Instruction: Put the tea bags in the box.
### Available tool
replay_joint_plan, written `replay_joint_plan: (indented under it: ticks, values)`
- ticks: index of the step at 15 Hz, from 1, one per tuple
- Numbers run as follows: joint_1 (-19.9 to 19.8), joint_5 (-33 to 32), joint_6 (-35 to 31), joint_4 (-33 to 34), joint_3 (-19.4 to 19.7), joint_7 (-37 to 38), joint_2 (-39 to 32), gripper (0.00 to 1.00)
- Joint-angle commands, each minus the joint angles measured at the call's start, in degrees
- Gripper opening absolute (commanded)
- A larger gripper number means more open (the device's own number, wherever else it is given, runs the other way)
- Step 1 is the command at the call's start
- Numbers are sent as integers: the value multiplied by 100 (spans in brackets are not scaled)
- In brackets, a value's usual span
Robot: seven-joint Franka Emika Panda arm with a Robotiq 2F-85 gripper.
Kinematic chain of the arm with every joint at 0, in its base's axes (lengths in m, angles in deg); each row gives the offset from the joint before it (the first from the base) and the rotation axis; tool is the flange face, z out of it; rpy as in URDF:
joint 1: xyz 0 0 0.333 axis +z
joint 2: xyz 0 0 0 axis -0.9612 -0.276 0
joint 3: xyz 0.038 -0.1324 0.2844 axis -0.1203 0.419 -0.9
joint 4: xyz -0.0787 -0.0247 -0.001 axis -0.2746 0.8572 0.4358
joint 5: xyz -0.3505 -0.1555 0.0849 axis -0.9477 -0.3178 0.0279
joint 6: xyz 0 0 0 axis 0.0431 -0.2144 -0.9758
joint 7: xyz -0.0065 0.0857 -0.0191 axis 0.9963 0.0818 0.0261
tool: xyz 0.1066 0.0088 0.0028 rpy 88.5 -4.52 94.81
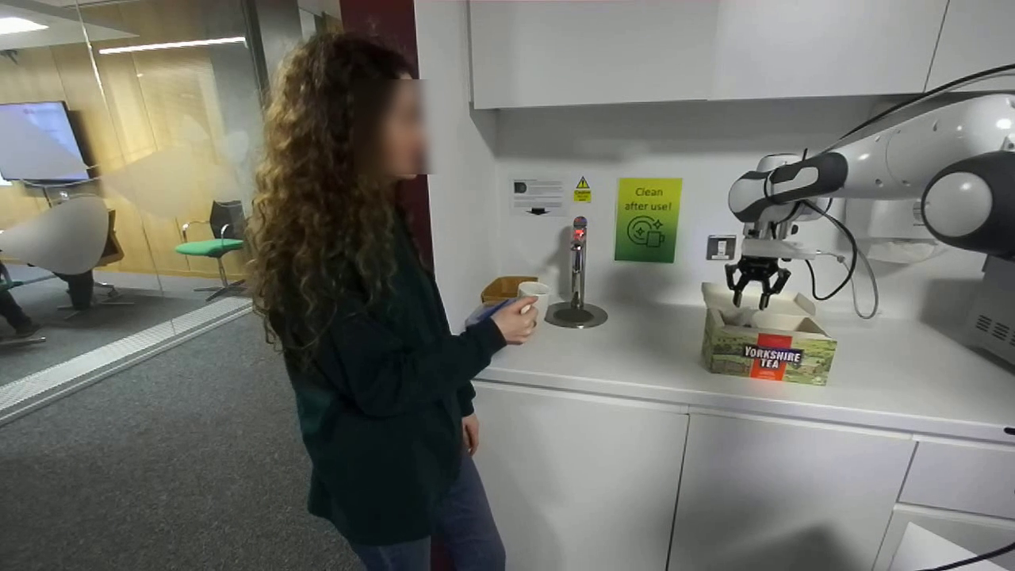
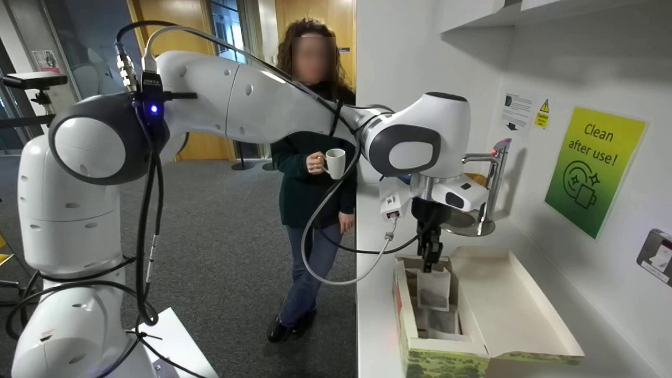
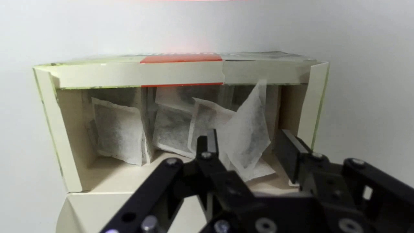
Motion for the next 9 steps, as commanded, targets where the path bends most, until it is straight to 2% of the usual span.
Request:
replay_joint_plan:
  ticks: [1,2,3,9]
  values:
    - [66,-15,-155,-389,-24,108,376,87]
    - [83,-20,-170,-403,-29,110,394,95]
    - [96,-18,-193,-423,-36,106,410,99]
    - [180,-2,-370,-386,-108,259,282,100]
